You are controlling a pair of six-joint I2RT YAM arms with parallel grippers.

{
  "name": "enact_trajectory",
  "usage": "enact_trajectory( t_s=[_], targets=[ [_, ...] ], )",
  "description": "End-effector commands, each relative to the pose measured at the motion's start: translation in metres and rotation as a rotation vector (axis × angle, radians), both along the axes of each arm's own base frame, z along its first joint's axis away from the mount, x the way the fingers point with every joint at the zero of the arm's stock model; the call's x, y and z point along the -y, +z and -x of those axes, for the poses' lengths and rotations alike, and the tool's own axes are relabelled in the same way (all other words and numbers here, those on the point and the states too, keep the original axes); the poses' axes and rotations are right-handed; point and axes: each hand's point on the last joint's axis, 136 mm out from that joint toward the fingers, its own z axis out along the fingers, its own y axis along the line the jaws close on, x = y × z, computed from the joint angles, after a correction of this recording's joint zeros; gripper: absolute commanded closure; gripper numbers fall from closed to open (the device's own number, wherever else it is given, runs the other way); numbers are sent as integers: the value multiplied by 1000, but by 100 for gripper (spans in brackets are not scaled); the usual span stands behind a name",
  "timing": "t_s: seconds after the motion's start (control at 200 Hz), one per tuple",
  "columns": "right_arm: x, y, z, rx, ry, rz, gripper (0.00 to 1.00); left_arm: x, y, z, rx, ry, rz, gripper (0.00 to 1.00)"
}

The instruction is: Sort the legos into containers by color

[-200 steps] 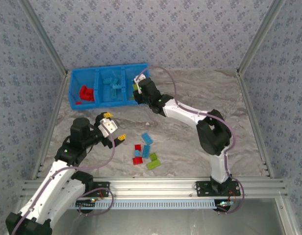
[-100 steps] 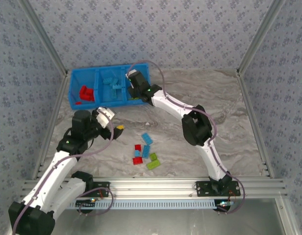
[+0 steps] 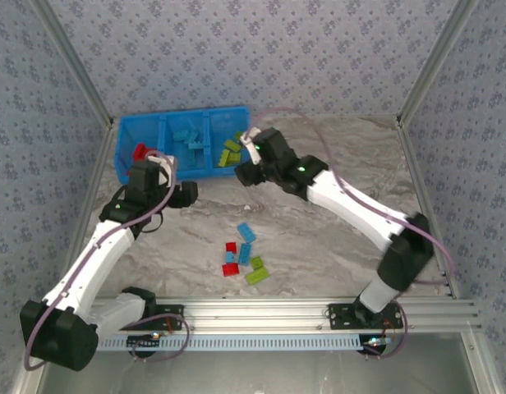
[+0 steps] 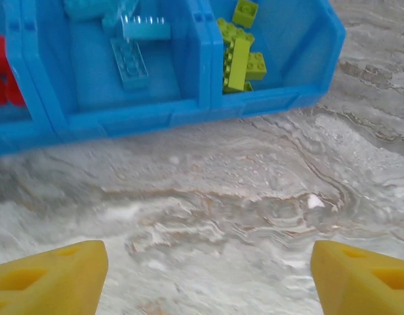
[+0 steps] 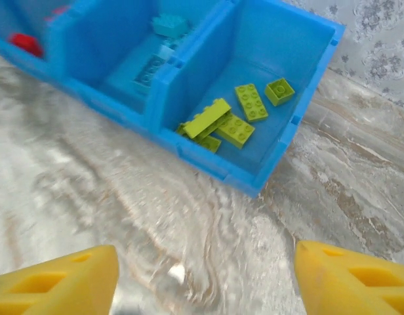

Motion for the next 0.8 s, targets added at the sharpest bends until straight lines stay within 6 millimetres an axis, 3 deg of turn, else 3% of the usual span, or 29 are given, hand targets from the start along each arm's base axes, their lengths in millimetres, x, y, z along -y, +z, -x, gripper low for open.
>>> enact_trajectory(
  t_s=[0.0,0.125,0.135,0.165,0.35,0.53,0.795],
  targets=[
    [22,-17,54,-138,79,-16,18,20,-24,33,-244,140,155,24],
    [45,-11,88,-175,85,-105,4,64,-44,57,-311,99,153,25],
    [48,-21,91,-194,83,-94,3,67,-47,59,-322,98,153,26],
    [52,-24,97,-206,80,-101,1,77,-55,65,-353,102,156,26],
    [66,-40,106,-250,53,-100,0,127,-115,94,-539,77,119,30],
    [72,-46,107,-273,42,-81,0,125,-150,95,-559,136,31,37],
    [75,-51,109,-292,35,-71,0,124,-176,97,-591,126,-20,41]
  ],
)
